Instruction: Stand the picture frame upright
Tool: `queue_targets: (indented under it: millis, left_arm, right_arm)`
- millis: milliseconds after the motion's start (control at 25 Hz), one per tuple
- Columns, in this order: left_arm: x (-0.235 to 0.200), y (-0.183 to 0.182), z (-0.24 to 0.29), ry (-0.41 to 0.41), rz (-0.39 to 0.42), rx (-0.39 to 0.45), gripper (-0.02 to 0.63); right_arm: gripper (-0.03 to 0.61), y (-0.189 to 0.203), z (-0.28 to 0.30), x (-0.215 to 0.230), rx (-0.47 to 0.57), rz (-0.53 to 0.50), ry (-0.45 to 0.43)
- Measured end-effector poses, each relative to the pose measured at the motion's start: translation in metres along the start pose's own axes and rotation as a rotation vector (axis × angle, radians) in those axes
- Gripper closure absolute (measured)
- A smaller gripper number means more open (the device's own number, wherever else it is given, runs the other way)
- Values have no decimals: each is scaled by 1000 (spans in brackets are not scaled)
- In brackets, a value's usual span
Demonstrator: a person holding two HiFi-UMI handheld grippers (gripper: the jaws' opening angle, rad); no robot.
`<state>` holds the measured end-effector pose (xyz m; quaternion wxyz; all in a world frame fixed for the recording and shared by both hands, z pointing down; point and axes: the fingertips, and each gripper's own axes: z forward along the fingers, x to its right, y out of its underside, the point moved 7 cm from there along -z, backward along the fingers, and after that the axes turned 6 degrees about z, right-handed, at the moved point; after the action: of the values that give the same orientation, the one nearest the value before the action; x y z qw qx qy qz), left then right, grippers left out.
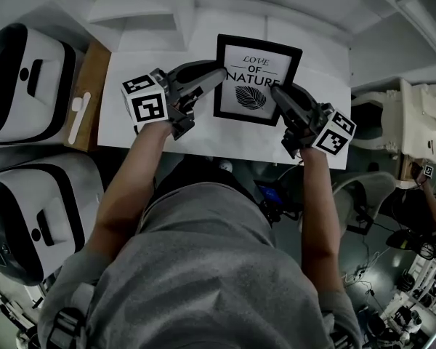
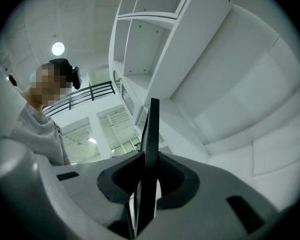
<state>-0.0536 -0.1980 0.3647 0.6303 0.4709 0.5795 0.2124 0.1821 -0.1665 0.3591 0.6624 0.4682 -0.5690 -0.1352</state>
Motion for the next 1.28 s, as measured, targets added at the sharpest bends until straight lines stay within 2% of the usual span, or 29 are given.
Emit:
queue_targets:
  millis: [240,520,840,1120,1280]
  left_arm:
    - [-7,0,2,30,-6,-14,538]
    - [-14,3,5,29,-10,-40,538]
    - [-4,-1,2,-12,-14,-39,538]
    - [6,0,-2,-53,9,1,538]
    - [-2,-4,2,-27,10,-30,538]
  right_arm:
    - [506,3,1,-1,15,-8,37]
    - [506,8,0,5,-2,-17,99]
    - [497,3,2,2,-34,-53,97]
    - [495,-1,3,2,-97,-59,40]
    - [494,0,3,3,-89,-80,72]
